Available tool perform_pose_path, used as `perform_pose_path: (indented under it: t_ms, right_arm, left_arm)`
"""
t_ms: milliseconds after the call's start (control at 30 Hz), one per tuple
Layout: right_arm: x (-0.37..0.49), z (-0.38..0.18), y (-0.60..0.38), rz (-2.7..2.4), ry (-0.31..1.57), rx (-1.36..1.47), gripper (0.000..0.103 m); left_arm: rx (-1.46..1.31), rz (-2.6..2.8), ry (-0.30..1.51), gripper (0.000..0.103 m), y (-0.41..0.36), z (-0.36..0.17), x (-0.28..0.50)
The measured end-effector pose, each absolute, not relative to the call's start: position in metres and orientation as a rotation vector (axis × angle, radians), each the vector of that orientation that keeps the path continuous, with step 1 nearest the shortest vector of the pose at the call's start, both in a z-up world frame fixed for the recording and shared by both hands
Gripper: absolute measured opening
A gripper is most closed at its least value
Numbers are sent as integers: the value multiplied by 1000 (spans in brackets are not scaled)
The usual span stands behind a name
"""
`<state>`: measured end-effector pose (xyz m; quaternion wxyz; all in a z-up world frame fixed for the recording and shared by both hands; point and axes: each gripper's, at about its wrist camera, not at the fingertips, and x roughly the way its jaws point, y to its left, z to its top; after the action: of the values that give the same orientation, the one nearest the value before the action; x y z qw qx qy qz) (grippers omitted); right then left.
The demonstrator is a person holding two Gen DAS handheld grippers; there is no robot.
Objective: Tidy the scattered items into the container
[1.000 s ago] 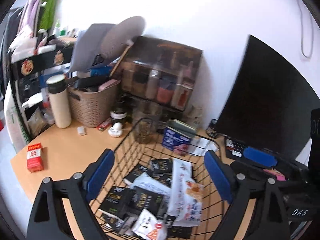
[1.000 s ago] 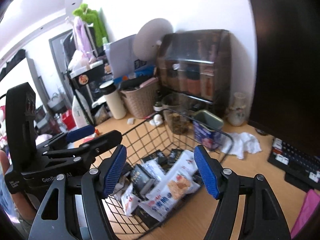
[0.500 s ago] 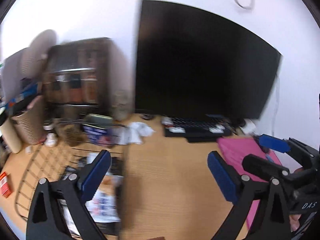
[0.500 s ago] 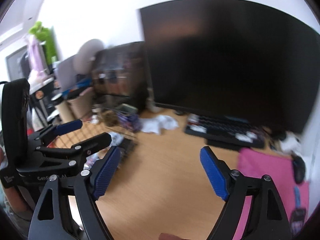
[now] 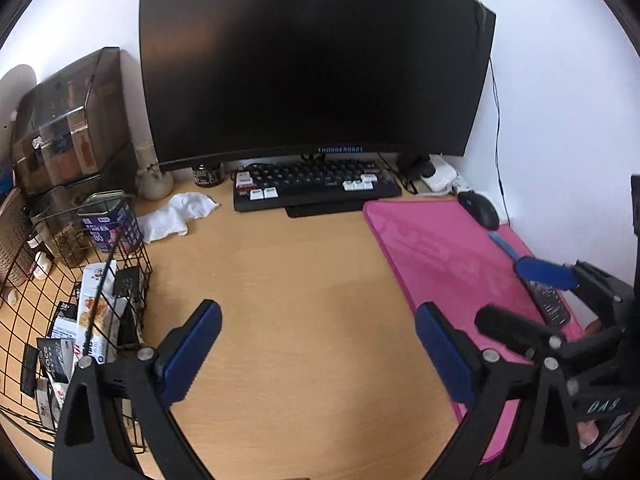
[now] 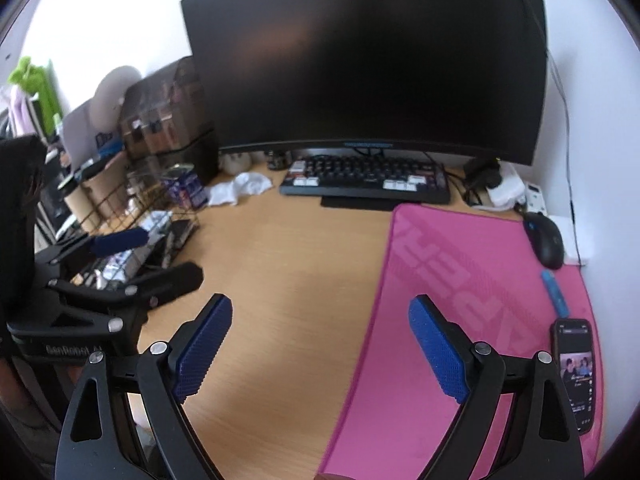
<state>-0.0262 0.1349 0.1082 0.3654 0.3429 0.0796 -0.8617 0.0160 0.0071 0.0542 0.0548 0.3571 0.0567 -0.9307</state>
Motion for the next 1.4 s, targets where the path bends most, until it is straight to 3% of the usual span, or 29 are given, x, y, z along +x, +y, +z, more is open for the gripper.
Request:
perform_pose_path:
  t_ms: [1400]
  right_arm:
    - [-37,99,115,-2209,163,911,91]
  left_arm:
    - [1144,-2765,221,97,-19,37,14]
